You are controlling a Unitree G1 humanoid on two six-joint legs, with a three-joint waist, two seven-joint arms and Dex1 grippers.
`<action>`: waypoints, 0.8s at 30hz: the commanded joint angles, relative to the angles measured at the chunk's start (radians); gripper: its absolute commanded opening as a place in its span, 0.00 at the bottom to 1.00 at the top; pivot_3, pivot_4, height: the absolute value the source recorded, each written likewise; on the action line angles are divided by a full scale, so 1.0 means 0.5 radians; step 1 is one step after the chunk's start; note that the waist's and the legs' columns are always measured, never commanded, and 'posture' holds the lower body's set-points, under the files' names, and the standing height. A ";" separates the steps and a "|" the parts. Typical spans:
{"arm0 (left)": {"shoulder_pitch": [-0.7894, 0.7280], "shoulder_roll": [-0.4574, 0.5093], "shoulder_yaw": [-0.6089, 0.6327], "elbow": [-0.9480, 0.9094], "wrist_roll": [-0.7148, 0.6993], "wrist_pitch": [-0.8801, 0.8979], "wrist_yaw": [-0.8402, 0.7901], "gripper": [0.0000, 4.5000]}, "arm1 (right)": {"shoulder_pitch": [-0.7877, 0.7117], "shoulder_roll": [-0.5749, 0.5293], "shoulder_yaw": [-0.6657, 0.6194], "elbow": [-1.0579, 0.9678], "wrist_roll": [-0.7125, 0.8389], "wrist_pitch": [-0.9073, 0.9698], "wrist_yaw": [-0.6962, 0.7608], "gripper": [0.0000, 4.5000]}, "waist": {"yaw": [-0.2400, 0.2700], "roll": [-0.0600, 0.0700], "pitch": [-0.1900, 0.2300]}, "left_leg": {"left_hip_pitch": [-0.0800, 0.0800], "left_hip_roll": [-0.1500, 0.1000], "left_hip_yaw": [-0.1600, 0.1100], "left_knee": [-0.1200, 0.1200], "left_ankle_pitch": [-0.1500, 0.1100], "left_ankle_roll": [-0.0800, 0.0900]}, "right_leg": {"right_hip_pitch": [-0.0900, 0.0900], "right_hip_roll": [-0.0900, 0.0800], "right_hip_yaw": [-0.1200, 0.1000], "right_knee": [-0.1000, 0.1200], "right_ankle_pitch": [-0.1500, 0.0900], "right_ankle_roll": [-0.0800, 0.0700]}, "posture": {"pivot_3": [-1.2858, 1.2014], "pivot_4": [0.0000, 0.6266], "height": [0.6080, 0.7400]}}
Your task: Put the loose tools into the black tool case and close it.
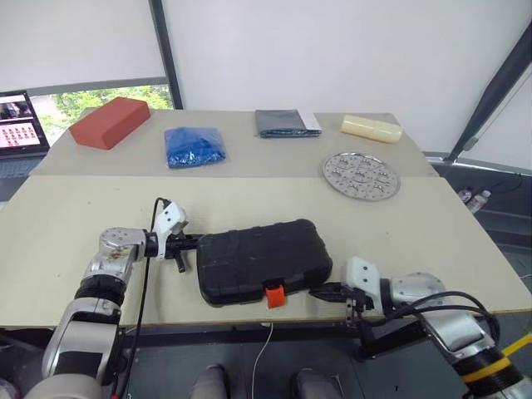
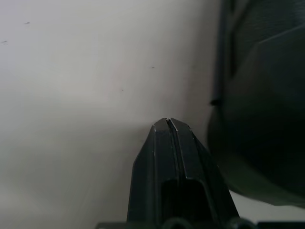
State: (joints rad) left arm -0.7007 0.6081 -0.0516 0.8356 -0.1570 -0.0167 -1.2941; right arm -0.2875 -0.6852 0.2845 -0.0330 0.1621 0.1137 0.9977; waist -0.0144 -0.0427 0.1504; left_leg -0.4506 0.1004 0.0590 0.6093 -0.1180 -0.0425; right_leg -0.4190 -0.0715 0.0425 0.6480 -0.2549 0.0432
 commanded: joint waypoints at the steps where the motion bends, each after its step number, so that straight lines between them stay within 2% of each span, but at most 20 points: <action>1: 0.097 -0.015 0.178 -0.201 -0.206 0.321 0.062 0.01 | -0.203 0.110 -0.041 0.264 -0.130 -0.163 -0.117 0.00 | 0.001 0.000 0.000 | 0.000 0.000 0.000 0.001 0.000 0.000 | 0.000 0.001 0.000 0.000 0.000 0.000 | 0.52 0.24 1.00; 4: 0.233 -0.024 0.353 -0.487 -0.401 0.571 0.146 0.01 | -0.379 0.222 -0.067 0.524 -0.175 -0.280 -0.163 0.00 | -0.015 0.000 0.000 | -0.002 0.003 0.000 0.002 0.001 0.001 | -0.002 0.003 0.001 0.001 0.002 0.000 | 0.52 0.24 1.00; 8: 0.336 0.024 0.469 -0.660 -0.369 0.550 0.392 0.01 | -0.476 0.277 -0.091 0.721 -0.202 -0.420 -0.145 0.00 | 0.004 0.000 0.001 | -0.004 0.006 -0.003 0.003 0.001 0.001 | -0.003 0.008 0.001 0.002 0.006 -0.004 | 0.52 0.24 1.00; 12: 0.355 0.069 0.509 -0.979 -0.508 0.636 0.311 0.01 | -0.421 0.246 -0.149 0.717 -0.121 -0.548 -0.027 0.00 | 0.015 0.000 0.001 | -0.009 0.006 -0.003 0.003 0.001 0.001 | -0.006 0.008 0.001 0.000 0.011 -0.011 | 0.52 0.24 1.00; 15: 0.325 0.038 0.385 -1.336 -0.650 0.891 0.239 0.01 | -0.301 0.180 -0.204 0.580 -0.047 -0.495 0.062 0.00 | 0.041 0.000 0.001 | -0.011 0.005 -0.002 0.003 0.001 0.001 | -0.005 0.006 0.000 -0.001 0.011 -0.011 | 0.52 0.24 1.00; 17: 0.289 0.006 0.251 -1.486 -0.646 1.001 0.246 0.01 | -0.212 0.147 -0.234 0.462 0.010 -0.417 0.102 0.00 | 0.054 0.000 0.001 | -0.011 0.005 -0.002 0.004 0.001 0.001 | -0.004 0.006 0.001 -0.001 0.010 -0.010 | 0.52 0.24 1.00; 19: 0.240 -0.026 0.061 -1.603 -0.586 1.156 0.298 0.01 | -0.105 0.137 -0.272 0.301 0.101 -0.378 0.131 0.00 | 0.057 0.000 0.001 | -0.011 0.005 -0.003 0.005 0.001 0.001 | -0.004 0.007 0.001 -0.001 0.010 -0.010 | 0.52 0.24 1.00; 22: 0.169 -0.173 -0.138 -1.639 -0.490 1.280 0.478 0.01 | 0.004 0.160 -0.318 0.034 0.278 -0.262 0.156 0.00 | 0.048 0.001 0.001 | -0.010 0.005 -0.004 0.007 0.001 0.001 | -0.003 0.009 0.002 0.000 0.007 -0.005 | 0.52 0.24 1.00; 24: 0.183 -0.187 -0.362 -1.534 -0.223 1.188 0.577 0.01 | 0.042 0.143 -0.293 -0.114 0.333 -0.142 0.181 0.00 | 0.037 0.001 0.001 | -0.010 0.006 -0.006 0.009 0.001 0.001 | -0.004 0.012 0.005 0.001 0.006 -0.002 | 0.52 0.24 1.00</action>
State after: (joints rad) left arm -0.6068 0.5072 -0.1617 0.0476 -0.3687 0.5991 -1.0569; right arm -0.2654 -0.6043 0.1621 0.0038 0.2765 -0.0051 1.0743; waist 0.0040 -0.0423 0.1507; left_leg -0.4553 0.1034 0.0551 0.6140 -0.1173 -0.0420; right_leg -0.4208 -0.0651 0.0454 0.6482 -0.2517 0.0421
